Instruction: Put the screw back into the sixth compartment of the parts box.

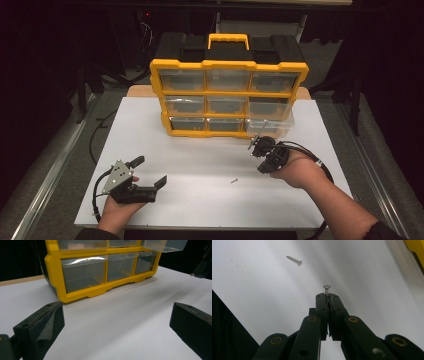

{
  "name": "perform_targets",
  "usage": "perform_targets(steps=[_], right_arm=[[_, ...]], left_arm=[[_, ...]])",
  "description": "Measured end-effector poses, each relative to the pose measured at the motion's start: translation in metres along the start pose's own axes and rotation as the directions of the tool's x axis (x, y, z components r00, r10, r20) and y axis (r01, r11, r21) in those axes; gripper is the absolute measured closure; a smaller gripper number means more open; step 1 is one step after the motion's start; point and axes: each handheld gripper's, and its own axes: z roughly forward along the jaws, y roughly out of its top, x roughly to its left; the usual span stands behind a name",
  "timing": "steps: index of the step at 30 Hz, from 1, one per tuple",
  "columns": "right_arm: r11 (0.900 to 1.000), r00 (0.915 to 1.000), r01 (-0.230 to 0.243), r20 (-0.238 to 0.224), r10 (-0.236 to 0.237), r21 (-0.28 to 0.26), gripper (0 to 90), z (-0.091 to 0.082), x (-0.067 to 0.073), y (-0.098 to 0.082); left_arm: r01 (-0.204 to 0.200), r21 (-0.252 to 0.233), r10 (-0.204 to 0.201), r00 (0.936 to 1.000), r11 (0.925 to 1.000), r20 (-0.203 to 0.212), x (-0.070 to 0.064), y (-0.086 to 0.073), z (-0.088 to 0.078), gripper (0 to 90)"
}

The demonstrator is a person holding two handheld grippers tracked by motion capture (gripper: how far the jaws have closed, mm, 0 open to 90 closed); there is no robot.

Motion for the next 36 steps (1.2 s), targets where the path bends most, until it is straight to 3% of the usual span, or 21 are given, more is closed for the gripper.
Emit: perform_targets(steps=[15, 36], right_arm=[[1.0, 0.9999, -0.011, 0.003, 0.011, -0.017, 89.8, -0.02, -0.011, -0.008], [0.999, 0.9995, -0.029, 0.011, 0.029, -0.023, 89.8, -0.034, -0.022, -0.016]], left_arm=[[0.011, -0.005, -0.011, 0.9999, 0.9999, -0.013, 0.001, 0.0, -0.001, 0.2], [0.009, -0.015, -0.01, 0.9998, 0.9998, -0.016, 0.001, 0.001, -0.002, 0.1]])
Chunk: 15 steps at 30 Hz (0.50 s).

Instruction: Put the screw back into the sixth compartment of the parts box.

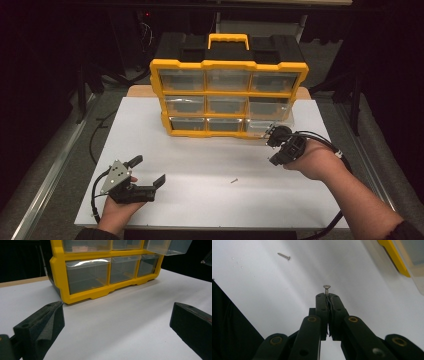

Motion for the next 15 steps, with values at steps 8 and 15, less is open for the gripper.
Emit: perform_targets(steps=[8, 15], right_arm=[[1.0, 0.9999, -0.008, 0.008, 0.008, 0.004, 89.8, -0.0021, -0.0013, -0.0012], [1.0, 1.0, -0.004, 0.008, 0.004, 0.014, 89.8, -0.009, -0.002, 0.001]], left_arm=[[-0.002, 0.0, 0.002, 0.9999, 1.0, 0.012, -0.001, 0.0003, 0.0004, 0.1], [-0.003, 0.001, 0.003, 0.9999, 1.0, 0.013, -0.0013, 0.0003, 0.0006, 0.1]])
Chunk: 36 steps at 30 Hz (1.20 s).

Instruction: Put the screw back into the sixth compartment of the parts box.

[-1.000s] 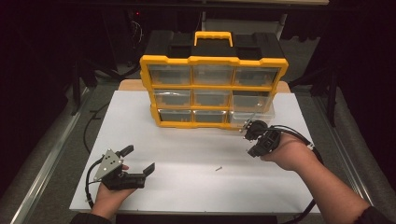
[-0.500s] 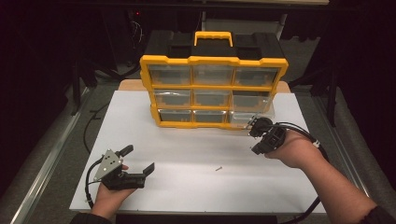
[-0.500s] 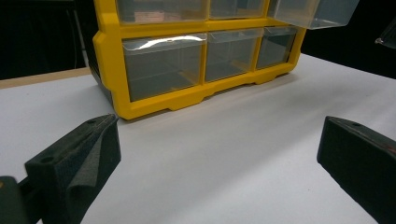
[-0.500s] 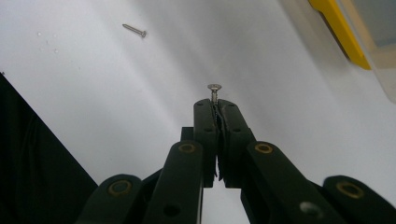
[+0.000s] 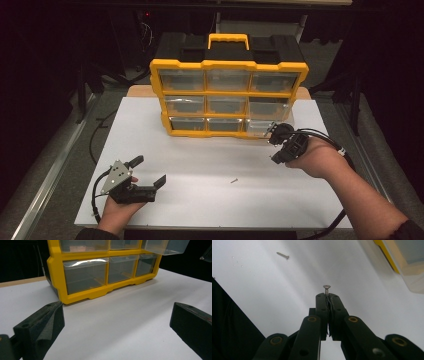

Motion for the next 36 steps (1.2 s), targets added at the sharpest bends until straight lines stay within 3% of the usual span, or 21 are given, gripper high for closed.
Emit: perform_targets(steps=[19, 36], right_arm=[[0.999, 0.9999, -0.008, 0.008, 0.009, -0.031, 89.8, -0.031, -0.005, 0.011], [0.998, 0.9987, -0.011, 0.048, 0.014, -0.058, 89.9, -0.062, -0.011, 0.025]], left_arm=[[-0.002, 0.003, 0.002, 1.0, 1.0, 0.006, 0.0, 0.0, -0.001, 0.1], [0.003, -0.001, -0.003, 1.0, 1.0, 0.004, 0.001, 0.0, -0.002, 0.1]])
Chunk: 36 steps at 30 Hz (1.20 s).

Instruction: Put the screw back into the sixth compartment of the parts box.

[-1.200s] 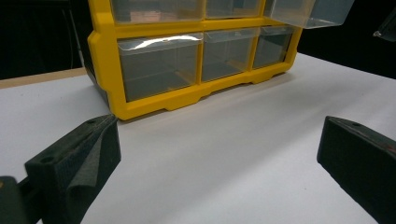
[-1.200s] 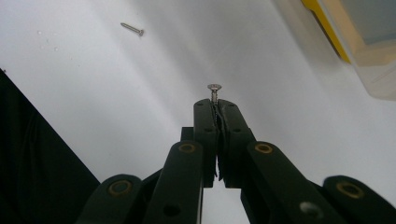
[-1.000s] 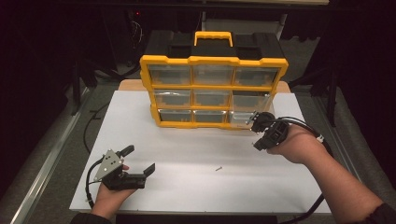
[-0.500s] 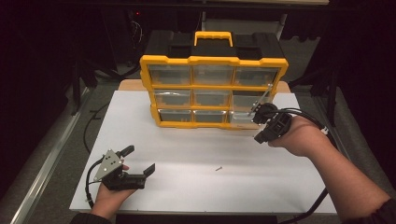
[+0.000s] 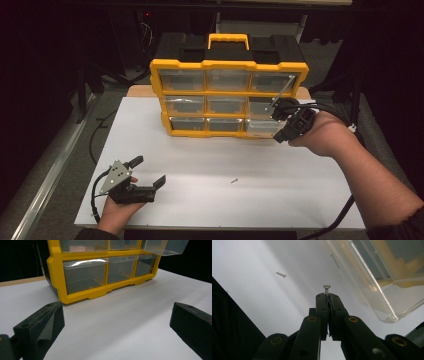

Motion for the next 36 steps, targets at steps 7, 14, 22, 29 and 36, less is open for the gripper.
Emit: perform_targets(steps=[7, 14, 22, 29, 36], right_arm=[[1.0, 0.9997, 0.015, 0.017, -0.015, -0.007, 89.8, -0.011, -0.002, 0.012], [1.0, 0.9996, 0.008, 0.028, -0.008, -0.005, 89.9, -0.018, -0.008, 0.022], [1.0, 0.9991, 0.007, 0.042, -0.007, -0.008, 89.8, -0.02, -0.014, 0.031], [1.0, 0.9985, 0.003, 0.055, -0.003, -0.004, 89.8, -0.017, -0.018, 0.035], [1.0, 0.9982, -0.012, 0.059, 0.013, -0.006, 89.8, -0.014, -0.023, 0.038]], left_arm=[[0.002, 0.002, -0.002, 1.0, 1.0, 0.0, 0.0, 0.0, 0.001, 0.1], [-0.001, 0.002, 0.001, 1.0, 1.0, 0.0, 0.0, 0.0, 0.0, 0.1], [0.001, 0.002, -0.001, 1.0, 1.0, 0.002, -0.001, 0.0, 0.001, 0.1], [0.003, 0.0, -0.003, 1.0, 1.0, 0.002, -0.001, 0.0, 0.0, 0.1], [0.008, -0.004, -0.008, 1.0, 1.0, 0.001, 0.0, 0.0, 0.0, 0.1]])
